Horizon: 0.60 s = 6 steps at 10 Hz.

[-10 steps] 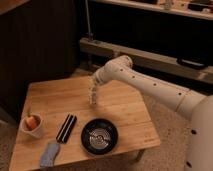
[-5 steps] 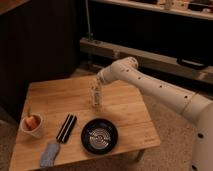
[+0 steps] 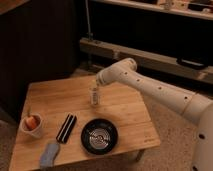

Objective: Stand the bottle upright

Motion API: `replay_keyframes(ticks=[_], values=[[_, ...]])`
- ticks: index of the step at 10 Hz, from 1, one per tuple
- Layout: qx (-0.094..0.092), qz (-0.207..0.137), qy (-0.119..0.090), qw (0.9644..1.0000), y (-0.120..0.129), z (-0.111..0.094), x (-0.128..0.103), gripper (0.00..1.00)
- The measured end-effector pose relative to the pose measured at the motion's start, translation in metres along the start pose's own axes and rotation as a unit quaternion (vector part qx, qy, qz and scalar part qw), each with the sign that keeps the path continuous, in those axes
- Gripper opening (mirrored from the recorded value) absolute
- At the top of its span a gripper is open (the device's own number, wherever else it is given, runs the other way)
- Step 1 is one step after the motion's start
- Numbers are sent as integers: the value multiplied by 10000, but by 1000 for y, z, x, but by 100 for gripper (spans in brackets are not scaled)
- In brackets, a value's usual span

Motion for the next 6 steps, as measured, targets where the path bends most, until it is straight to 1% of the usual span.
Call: replay_keyframes(ticks=[1,2,3,4,5,6], values=[[-29,-47,-19,10000,-2,1,0,80],[-39,-78,-19,10000,-4,2,0,80],[-6,-5,42,10000,-1,0,0,80],[108,162,171,9997,4,-6,0,80],[234,320,264,9989,10,-11,-2,80],[322,457,336,9979,19,-19,-4,80]])
